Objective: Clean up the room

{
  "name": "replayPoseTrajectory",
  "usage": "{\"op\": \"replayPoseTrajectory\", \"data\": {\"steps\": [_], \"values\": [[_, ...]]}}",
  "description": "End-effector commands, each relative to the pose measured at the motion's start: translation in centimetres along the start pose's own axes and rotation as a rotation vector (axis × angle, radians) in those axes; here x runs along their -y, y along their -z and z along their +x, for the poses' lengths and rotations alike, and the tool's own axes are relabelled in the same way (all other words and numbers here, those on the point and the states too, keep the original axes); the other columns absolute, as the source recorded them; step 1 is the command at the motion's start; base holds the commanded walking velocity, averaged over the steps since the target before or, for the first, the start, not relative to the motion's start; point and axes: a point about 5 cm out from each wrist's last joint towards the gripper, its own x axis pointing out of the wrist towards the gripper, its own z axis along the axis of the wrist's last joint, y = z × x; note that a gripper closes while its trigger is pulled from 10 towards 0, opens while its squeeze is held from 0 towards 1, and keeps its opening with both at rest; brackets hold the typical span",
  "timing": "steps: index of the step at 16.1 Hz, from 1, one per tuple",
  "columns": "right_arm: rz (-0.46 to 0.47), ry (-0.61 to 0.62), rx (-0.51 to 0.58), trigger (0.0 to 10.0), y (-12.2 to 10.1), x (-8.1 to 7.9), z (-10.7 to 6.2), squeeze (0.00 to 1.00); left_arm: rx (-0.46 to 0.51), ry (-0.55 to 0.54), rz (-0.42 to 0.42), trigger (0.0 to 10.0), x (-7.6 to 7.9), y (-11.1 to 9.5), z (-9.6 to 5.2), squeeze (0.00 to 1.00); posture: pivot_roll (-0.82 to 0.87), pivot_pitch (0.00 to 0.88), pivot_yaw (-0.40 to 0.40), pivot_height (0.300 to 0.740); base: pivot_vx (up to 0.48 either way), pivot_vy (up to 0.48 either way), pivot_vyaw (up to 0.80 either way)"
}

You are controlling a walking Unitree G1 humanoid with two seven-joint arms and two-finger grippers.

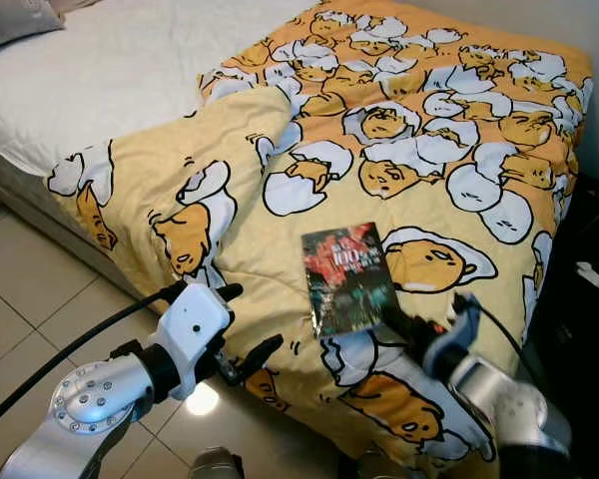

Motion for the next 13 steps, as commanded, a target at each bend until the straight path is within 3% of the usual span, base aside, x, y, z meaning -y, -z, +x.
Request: {"op": "replayPoseTrajectory", "data": {"steps": [1,4,9,10,11,13], "values": [[0.009,0.002,0.01,10.0,0.0,-0.2,0.5,1.0,-0.012,-0.009,0.011,10.0,-0.1,0.2,-0.1,0.48,0.15,0.096,-0.039,0.74,0.0,0.0,0.0],[0.053,-0.013,0.005,10.0,0.7,-1.1,1.7,1.0,-0.014,-0.016,0.009,10.0,-0.2,0.2,-0.2,0.48,0.15,0.095,-0.039,0.74,0.0,0.0,0.0],[0.084,0.091,-0.004,10.0,2.3,0.0,3.5,1.0,-0.016,-0.016,0.009,10.0,-0.3,0.3,0.0,0.48,0.15,0.11,-0.031,0.74,0.0,0.0,0.0],[0.088,0.126,0.003,10.0,2.6,0.5,3.7,0.71,-0.017,-0.015,0.009,10.0,-0.2,0.4,0.0,0.48,0.15,0.113,-0.03,0.74,0.0,0.0,0.0],[0.09,0.136,0.007,10.0,2.7,0.6,3.8,0.05,-0.017,-0.015,0.009,10.0,-0.2,0.3,0.0,0.48,0.16,0.114,-0.029,0.74,0.0,0.0,0.0],[0.15,0.142,0.054,10.0,2.8,0.7,4.6,0.0,-0.016,-0.015,0.008,10.0,-0.2,0.3,0.1,0.48,0.16,0.119,-0.027,0.74,0.0,0.0,0.0]]}}
